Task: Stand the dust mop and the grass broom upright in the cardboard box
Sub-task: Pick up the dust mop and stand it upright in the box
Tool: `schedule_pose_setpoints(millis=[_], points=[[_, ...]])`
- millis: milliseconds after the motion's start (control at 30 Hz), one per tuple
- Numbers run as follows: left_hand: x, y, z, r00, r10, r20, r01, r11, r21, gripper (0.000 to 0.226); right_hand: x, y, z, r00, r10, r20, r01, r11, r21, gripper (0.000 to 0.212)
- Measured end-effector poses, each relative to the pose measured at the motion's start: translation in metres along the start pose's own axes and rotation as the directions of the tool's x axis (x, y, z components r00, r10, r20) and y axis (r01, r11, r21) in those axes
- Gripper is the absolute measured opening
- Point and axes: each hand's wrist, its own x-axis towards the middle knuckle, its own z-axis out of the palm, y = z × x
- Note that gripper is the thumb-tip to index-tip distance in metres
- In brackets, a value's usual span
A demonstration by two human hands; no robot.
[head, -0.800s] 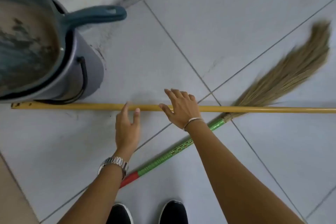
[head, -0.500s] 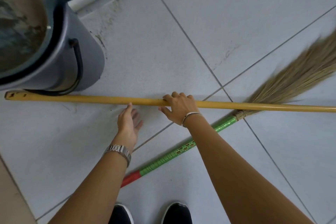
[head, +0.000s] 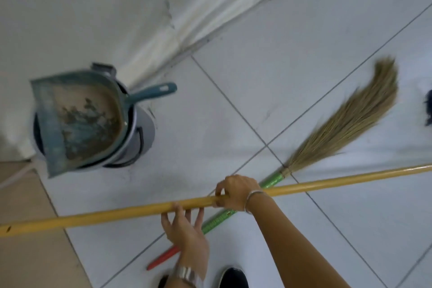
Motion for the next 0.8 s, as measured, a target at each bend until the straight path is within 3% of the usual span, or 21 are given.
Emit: schedule_pose_setpoints(millis=[167,300,500,667,800], points=[[-0.112,0.052,0.024,0.991,0.136,-0.007,-0.136,0.99,-0.038,0.045,-0.074,-0.021,-0.094,0.997,0.006,0.08,-0.013,0.996,0.085,0.033],[-0.206,0.112,0.071,0.931,0.315,0.183,-0.309,0.949,-0.061,0.04,-0.139,-0.037,-0.196,0.997,0.055,-0.05,-0.04,0.965,0.259,0.033],[-0.355,0.23,0.142,0.716,0.494,0.493,-0.46,0.865,-0.199,0.05,-0.255,-0.082,-0.348,0.929,0.078,-0.363,0.11,0.876,0.47,0.031],[-0.448,0.316,0.147,0.502,0.624,0.599,-0.609,0.747,-0.267,0.051,-0.337,-0.137,-0.417,0.864,0.04,-0.503,0.293,0.771,0.565,0.03],[-0.517,0.379,0.137,0.319,0.631,0.707,-0.646,0.691,-0.325,0.047,-0.411,-0.18,-0.451,0.796,0.008,-0.605,0.424,0.707,0.567,0.033]])
